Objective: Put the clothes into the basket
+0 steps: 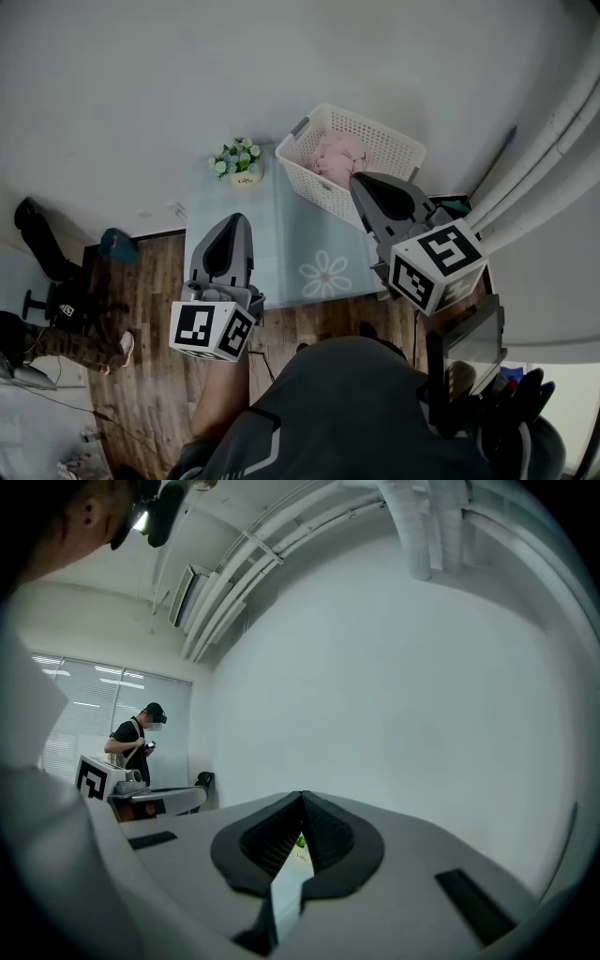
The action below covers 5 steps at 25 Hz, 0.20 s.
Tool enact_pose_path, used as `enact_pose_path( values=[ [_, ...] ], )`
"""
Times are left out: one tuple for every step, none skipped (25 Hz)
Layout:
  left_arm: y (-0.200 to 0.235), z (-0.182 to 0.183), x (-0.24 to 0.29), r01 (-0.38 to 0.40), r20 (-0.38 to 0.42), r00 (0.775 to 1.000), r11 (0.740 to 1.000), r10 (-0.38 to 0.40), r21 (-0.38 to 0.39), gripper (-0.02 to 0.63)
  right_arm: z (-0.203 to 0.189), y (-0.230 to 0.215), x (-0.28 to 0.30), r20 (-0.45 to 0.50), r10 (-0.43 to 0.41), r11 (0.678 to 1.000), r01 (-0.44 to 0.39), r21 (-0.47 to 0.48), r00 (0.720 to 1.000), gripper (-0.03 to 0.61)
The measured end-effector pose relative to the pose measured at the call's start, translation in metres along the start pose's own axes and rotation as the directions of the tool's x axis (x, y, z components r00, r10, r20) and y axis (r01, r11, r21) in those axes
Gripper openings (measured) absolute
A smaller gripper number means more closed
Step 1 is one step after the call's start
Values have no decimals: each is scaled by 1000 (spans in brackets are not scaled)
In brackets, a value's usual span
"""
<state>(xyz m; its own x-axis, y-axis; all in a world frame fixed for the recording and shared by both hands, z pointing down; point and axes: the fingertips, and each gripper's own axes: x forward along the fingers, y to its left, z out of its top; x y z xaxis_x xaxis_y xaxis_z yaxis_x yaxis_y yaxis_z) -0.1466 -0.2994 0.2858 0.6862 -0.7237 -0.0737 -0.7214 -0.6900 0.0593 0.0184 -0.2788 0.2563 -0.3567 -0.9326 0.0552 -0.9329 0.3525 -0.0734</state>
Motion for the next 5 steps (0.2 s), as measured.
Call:
enact_pose_path(
  values=[
    [0, -1, 1, -2, -1, 1000, 1000, 2, -1, 9, -1, -1, 0, -1, 1, 1000, -1, -2, 1000, 12],
    [0, -1, 2, -3, -1, 1000, 1000, 3, -1, 9, -1, -2, 1, -3, 2, 1000, -2, -3, 1000, 12],
    [0, -2, 3, -4, -2, 1000, 1000, 4, -2, 9, -2, -3, 2, -4, 2, 1000, -2, -5, 1000, 14],
    [0, -2, 4, -5, -2, 1000, 1000, 5, -3, 9, -2, -4, 3, -5, 2, 1000, -2, -6, 1000, 12],
    [0, -3, 5, -6, -2, 1000, 1000, 6, -4, 9, -2, -5, 4, -6, 2, 1000, -2, -8, 1000, 14]
  ],
)
